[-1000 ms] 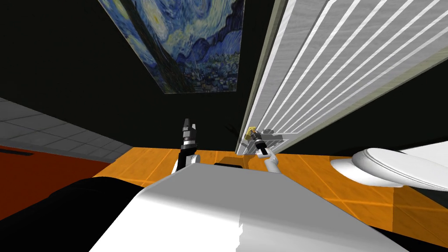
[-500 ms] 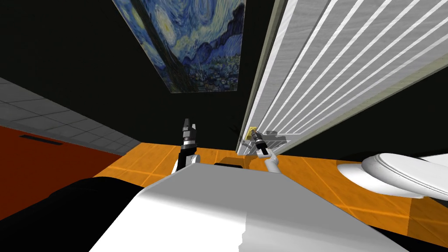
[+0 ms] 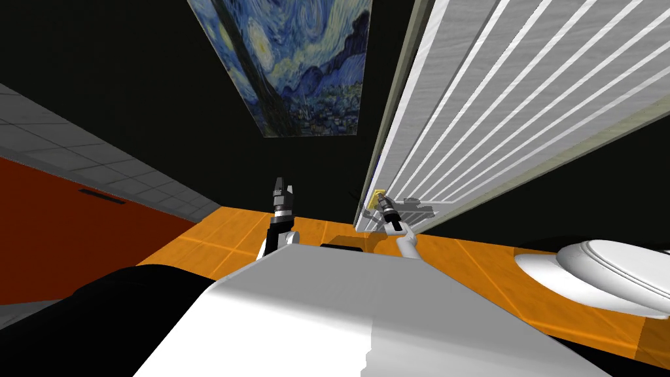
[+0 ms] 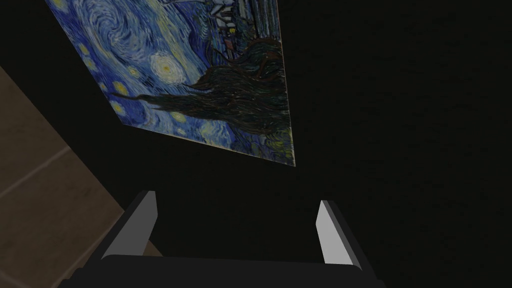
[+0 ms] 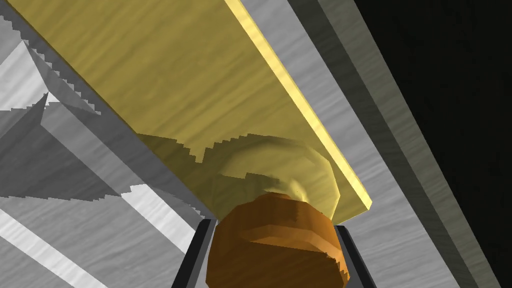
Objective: Pull the door open
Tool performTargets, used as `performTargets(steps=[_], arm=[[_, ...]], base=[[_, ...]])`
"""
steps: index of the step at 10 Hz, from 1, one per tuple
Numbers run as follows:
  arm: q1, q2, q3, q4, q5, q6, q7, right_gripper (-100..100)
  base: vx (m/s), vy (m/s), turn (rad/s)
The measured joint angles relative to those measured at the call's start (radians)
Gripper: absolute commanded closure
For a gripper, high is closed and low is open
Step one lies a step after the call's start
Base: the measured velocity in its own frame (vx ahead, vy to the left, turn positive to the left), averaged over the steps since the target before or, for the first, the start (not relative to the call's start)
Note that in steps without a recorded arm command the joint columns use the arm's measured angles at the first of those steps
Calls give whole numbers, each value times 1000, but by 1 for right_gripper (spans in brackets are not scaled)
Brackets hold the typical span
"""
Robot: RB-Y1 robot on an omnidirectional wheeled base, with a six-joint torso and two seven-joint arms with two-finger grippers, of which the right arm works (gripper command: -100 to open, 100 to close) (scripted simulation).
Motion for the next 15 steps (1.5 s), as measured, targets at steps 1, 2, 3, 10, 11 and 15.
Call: performTargets(steps=[1,2,3,10,11,15], arm=[[-1,-2,-3,5,-14,-1,-25,100],[-4,-3,-7,10,-33,-1,-52,100],[-2,-3,-6,7,-42,1,-76,100],[-20,-12,-27,41,-145,0,-247,100],[-23,-12,-29,45,-155,-1,-268,100],[-32,-18,-41,62,-218,-1,-363,100]], base=[[-87,-59,148],[-62,-42,88],[-63,-36,94],[-62,-44,123],[-70,-44,78],[-67,-37,114]])
